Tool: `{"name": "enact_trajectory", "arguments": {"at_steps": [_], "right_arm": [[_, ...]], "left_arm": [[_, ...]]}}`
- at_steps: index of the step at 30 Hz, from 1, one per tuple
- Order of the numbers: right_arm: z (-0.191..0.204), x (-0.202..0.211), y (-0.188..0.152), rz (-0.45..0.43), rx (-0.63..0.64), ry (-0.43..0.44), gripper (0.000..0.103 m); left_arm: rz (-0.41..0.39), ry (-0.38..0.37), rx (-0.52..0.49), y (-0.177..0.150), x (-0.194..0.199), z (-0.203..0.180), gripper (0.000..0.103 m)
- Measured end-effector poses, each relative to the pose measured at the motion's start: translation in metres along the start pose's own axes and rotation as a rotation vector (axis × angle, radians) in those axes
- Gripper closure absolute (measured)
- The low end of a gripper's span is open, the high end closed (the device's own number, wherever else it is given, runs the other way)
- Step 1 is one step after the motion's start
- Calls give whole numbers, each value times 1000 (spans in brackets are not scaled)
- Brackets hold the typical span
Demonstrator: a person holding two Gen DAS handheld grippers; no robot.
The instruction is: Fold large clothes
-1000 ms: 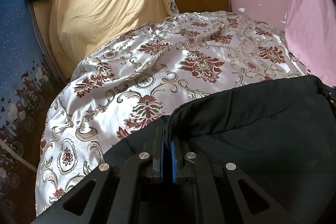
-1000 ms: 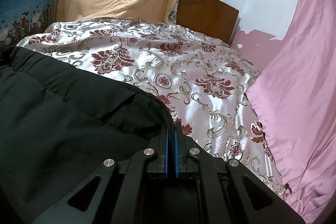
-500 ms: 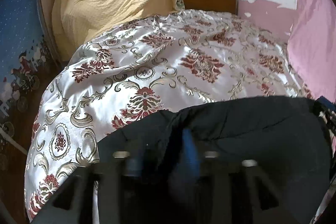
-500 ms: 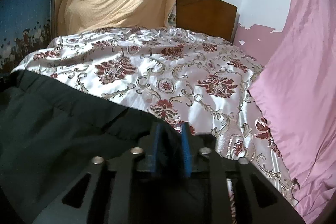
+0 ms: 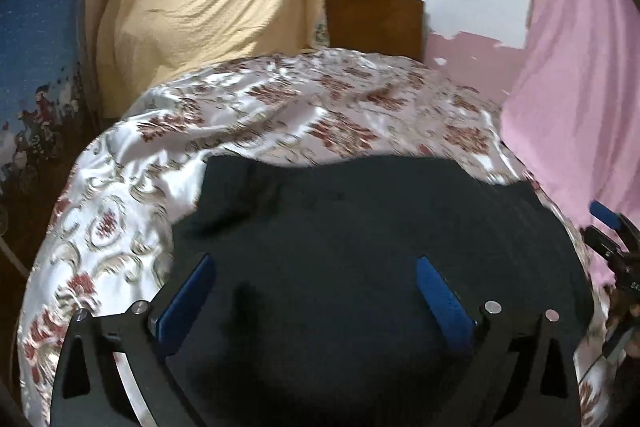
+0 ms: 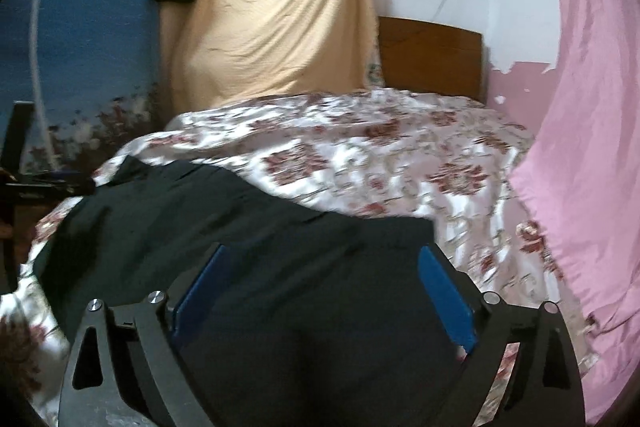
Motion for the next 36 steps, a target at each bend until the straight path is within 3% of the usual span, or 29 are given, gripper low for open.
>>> {"name": "enact_trajectory", "arguments": {"at_steps": [4,6,11,15,26,31,36], "right_arm": [[23,-6,-26,20,41,35,10],[31,-17,-37,41,50,49,10],[36,-43,-39,19,61,-7,10],[32,-62,-31,38,79,-35,10],[-19,-132,-18,169,-25,-39,10],[-27,-159,-23,213,-59,-20,10],[-25,-176,-28,227,-86,9,7]], "left_arm": [[-15,-34,-79,-20,-4,-22,2],[-17,-14,-113,-24,-13,-30,1],[-61,49,-156,-12,-31,-36,0],[-56,85,-132,-1,-46,-26,0],[40,133,21,28,-100,22,0],[102,116,70,27,-126,37,0],[102,93,103,23,-142,43,0]]}}
Point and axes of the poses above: each gripper's, at about its wrist camera, not at the fingertips, and x roughly against the way its jaws point, z to its left, y to its top, the point moved 8 cm from there along -x, roughly the way its jaws point, and after that the axes turned 2 degrees about x, right-handed, at the moved point
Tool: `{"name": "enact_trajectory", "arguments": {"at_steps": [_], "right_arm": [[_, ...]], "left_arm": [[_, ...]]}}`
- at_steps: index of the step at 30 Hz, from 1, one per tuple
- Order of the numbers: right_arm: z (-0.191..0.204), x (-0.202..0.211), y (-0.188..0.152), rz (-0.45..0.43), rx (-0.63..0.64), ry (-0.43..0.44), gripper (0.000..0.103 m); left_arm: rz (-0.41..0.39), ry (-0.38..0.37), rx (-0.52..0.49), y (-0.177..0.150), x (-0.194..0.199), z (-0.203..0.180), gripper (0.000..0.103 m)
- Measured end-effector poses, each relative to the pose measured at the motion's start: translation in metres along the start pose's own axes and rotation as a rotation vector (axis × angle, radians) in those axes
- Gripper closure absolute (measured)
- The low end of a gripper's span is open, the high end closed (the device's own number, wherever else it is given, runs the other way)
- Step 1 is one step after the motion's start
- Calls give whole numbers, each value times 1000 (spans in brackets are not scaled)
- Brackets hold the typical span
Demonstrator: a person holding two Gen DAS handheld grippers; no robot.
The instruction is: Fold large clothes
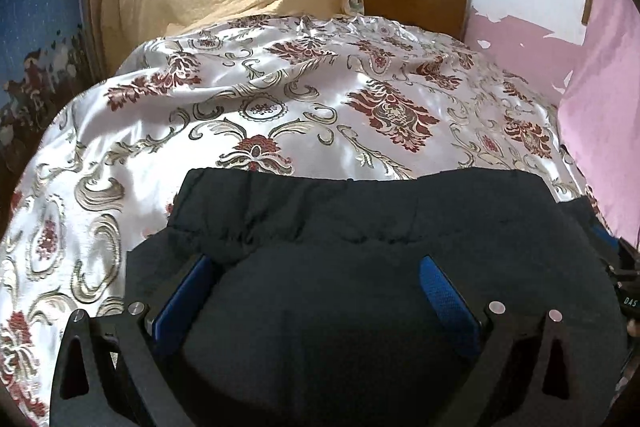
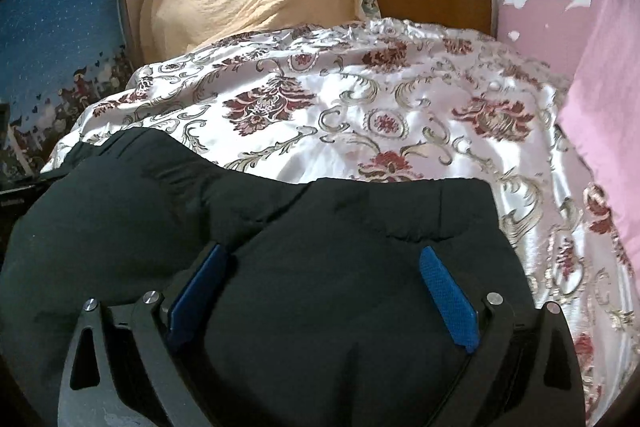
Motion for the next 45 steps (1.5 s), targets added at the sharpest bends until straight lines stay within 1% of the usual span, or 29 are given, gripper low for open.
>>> {"name": "enact_trajectory", "arguments": {"at_steps": [5,10,15,24,45], "right_arm": [[-1,-15,-3,24,-25,20,3],[-2,-26,-4,22,-52,43,1],[-3,-33,-6,22,-76,69,1],[-2,-37,-6,20,-80,69,1],[-2,-39,-8,13,-84,70,1]], "left_arm": [[-26,7,15,2,-11,-1,0],[-37,-25,53,2,-19,3,0],[-42,-40,67,3,-23,4,0],[-66,-51,79,1,-25,5,0],[-67,-50,77,0,-26,5,0]]}}
Point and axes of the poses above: each gripper's, at about its wrist camera, not at the fingertips, and x roughly against the way its jaws point, z to its left, y to its top, the point moved 8 cm from there along -x, roughly the way its jaws point, and after that the axes turned 2 degrees about x, right-handed, at the moved point
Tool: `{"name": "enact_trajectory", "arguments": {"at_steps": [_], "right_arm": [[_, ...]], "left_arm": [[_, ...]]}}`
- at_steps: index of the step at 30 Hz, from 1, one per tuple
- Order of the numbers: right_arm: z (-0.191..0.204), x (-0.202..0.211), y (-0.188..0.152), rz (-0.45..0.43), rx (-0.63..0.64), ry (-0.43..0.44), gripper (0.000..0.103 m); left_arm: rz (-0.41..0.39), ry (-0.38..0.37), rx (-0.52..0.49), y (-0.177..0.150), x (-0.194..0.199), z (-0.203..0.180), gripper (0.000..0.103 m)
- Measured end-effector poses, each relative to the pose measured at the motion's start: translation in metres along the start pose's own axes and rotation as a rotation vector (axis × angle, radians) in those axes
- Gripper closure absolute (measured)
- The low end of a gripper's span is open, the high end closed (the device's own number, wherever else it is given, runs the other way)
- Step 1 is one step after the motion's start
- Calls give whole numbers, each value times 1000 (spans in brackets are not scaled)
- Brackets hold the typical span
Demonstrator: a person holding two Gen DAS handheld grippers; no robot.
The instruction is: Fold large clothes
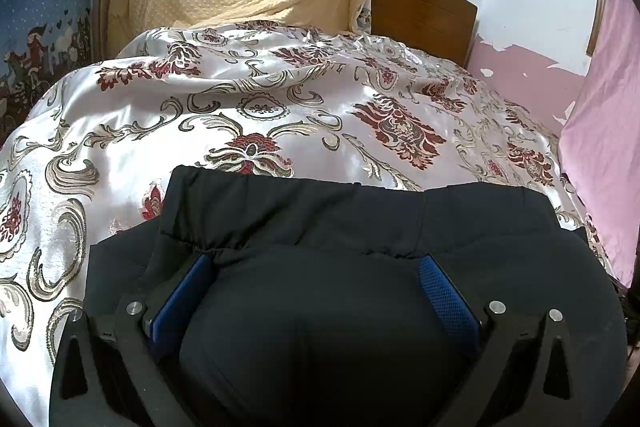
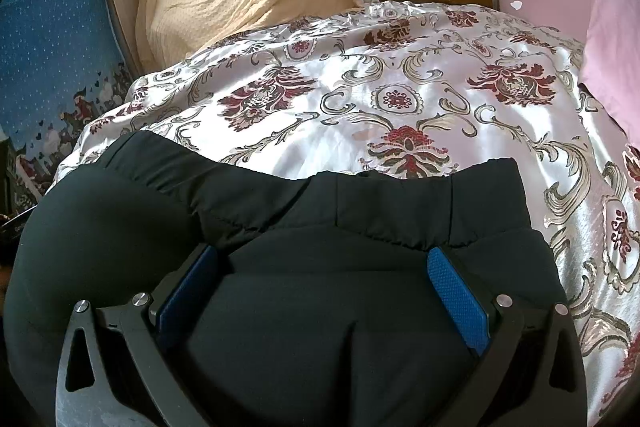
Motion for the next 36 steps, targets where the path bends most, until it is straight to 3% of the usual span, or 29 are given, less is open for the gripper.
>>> {"name": "enact_trajectory", "arguments": {"at_steps": [14,18,22,26,33,36], "right_arm": [[0,14,2,-29,5,-38,1],[0,25,-2,-11,25,-70,1],[-5,44,-8,-9,18,-45,1],[-16,66,-19,4,15,-23,1],[-45,98,-44,38,-1,3,1],[-61,101,-53,58,-38,10,1]], "left_arm": [[-2,-37,31,0,6,8,0],[32,-48,26,-2,25,13,0],[61,-81,64,-6,50,30,0],[127,-72,82,-12,68,53,0],[300,-50,56,-50,77,96,0],[329,-98,75,-62,76,105,0]]}}
Point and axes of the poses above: each gripper's, at about its wrist camera, not at the fingertips, and x roughly against the way its jaws point, z to its left, y to its top, the point moved 8 cm from there along -x, roughly the way its jaws point, and after that the axes turned 2 degrees about x, right-handed, at the moved point
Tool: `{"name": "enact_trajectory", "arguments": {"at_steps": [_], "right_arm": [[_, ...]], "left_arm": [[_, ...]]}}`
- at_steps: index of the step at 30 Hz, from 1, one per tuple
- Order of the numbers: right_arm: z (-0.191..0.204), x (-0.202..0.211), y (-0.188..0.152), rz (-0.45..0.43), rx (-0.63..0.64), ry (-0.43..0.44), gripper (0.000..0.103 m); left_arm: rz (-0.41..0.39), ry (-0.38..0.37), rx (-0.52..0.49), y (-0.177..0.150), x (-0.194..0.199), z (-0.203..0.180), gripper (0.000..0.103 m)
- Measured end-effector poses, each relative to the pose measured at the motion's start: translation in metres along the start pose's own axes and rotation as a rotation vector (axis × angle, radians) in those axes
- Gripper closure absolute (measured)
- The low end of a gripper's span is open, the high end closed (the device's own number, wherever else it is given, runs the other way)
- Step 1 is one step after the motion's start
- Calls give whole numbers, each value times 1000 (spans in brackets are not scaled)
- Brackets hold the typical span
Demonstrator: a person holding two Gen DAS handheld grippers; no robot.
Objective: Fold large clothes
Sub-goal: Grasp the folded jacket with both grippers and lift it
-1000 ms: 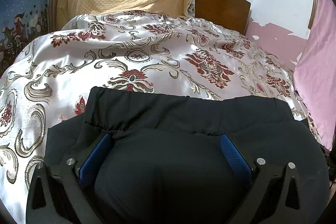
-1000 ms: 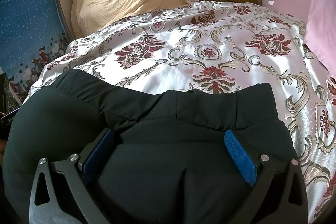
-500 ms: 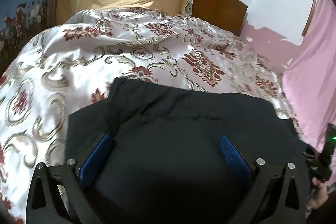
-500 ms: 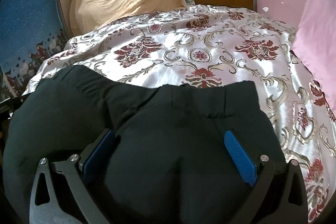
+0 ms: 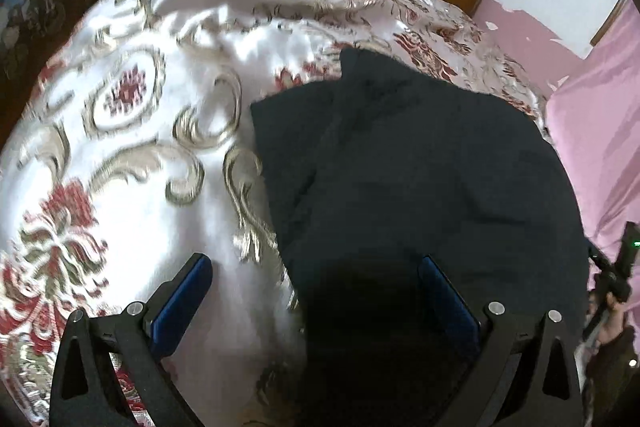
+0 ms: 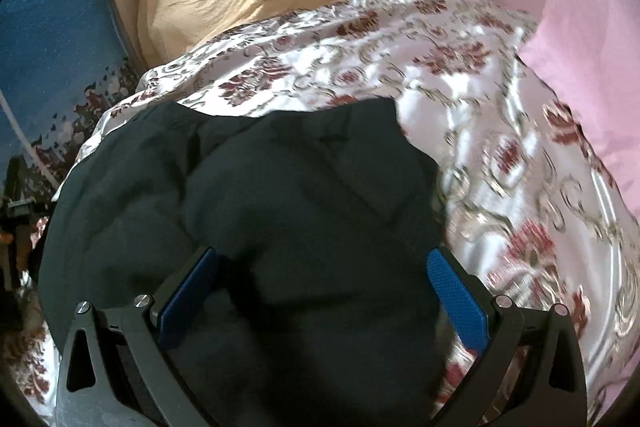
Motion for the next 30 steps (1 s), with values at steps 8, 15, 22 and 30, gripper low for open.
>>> {"name": "enact_trajectory", "arguments": {"at_steps": [8,15,22,30], "right_arm": [[-26,-13,-22,109,-26,84,1],[-27,-40,-30,201,-68,238,1],[-13,-61,-36,258,-89,363,1],[9,-63,-36,268,-66,412,1]], "left_arm": [[45,-105,-83,-2,-11,-16,0],[104,-181,-117,-5,-26,-25,0],[146,-182,-137,-10,-36,-32,0],[177,-230,-156,-12,-42,-46,0]]}}
Point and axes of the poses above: each gripper's, at about its wrist camera, not at the fingertips, and x roughly against the way its jaws point, z to its left, y to its top, the point moved 8 cm from there along -x, roughly the way its jaws point, and after that the axes turned 2 degrees about x, right-handed, at the moved point
